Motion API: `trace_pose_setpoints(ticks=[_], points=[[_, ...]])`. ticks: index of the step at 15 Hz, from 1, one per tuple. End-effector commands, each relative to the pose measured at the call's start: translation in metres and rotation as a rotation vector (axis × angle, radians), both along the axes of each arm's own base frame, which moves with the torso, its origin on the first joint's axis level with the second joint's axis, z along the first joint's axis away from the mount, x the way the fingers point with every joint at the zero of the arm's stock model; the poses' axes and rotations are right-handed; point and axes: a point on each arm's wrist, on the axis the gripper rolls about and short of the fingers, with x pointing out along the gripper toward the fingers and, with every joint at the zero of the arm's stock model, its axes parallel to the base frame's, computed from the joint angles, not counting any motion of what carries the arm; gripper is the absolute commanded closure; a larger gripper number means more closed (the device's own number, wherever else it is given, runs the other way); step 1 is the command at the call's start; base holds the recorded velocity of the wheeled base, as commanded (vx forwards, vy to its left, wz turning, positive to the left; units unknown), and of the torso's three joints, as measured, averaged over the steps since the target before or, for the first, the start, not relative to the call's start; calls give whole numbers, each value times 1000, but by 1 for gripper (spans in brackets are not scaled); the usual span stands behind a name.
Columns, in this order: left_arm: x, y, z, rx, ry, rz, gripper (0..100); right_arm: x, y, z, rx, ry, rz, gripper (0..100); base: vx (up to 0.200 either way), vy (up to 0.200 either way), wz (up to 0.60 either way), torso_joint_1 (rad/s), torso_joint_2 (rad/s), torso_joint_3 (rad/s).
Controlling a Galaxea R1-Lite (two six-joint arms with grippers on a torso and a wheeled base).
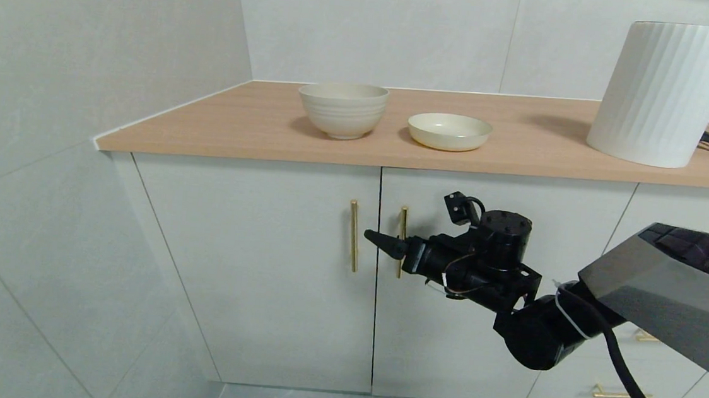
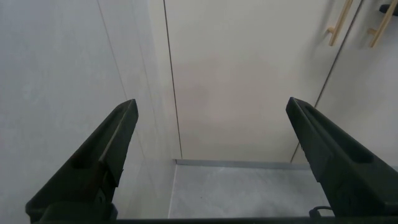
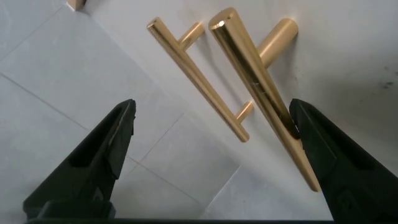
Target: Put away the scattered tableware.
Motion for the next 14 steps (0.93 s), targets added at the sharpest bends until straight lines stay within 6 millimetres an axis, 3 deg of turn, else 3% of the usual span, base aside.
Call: trace_pose_setpoints(ticks=[1,8,14], points=[[0,0,0,-1,1,1,0,-2,-1,4,3,-5,2,0,0,0,0,0,0,0],[0,0,0,-1,1,1,0,-24,-12,19,1,-2,67,0,0,0,0,0,0,0],[0,0,0,-1,0,1,0,-42,-15,20,-17,19,100,0,0,0,0,0,0,0]])
